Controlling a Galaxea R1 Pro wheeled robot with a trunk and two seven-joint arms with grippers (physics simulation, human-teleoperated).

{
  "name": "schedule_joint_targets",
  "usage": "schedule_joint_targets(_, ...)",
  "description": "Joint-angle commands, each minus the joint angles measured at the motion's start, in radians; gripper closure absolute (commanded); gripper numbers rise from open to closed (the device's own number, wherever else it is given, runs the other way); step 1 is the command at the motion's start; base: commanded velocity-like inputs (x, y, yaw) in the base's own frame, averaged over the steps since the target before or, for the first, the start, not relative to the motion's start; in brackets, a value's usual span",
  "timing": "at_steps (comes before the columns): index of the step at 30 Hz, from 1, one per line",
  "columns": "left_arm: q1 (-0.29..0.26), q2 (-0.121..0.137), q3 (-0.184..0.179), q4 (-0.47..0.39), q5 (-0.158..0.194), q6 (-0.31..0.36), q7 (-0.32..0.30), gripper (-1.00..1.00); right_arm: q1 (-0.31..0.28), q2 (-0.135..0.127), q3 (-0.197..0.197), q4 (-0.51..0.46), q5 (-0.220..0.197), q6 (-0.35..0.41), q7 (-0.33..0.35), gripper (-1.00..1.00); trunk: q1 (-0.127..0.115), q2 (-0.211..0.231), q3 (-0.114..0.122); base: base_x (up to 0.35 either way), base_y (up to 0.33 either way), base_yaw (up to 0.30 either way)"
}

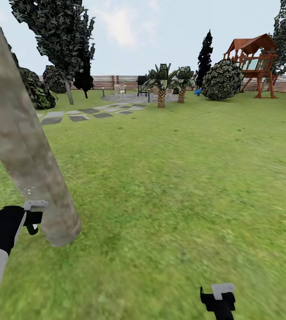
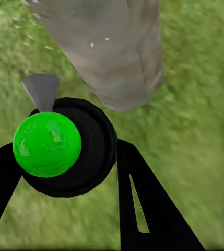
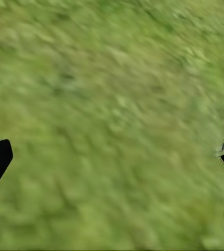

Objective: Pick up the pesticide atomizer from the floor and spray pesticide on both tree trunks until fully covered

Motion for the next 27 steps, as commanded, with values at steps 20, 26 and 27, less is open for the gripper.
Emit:
schedule_joint_targets(20, 0.011, -0.002, 0.000, 0.024, -0.001, -0.001, 0.011, 1.00, 0.000, -0.001, -0.002, 0.000, 0.000, -0.002, 0.000, -1.00, 0.000, 0.000, 0.000, 0.116, -0.250, 0.155)
schedule_joint_targets(26, 0.073, 0.008, 0.007, 0.063, -0.005, -0.011, 0.012, 1.00, 0.000, 0.000, 0.000, -0.001, -0.001, -0.002, 0.000, -1.00, 0.000, 0.000, 0.000, 0.215, -0.213, 0.004)
schedule_joint_targets(27, 0.077, 0.006, 0.007, 0.063, -0.004, -0.012, 0.013, 1.00, 0.000, 0.000, 0.000, -0.001, -0.001, -0.002, 0.000, -1.00, 0.000, 0.000, 0.000, 0.221, -0.205, 0.151)
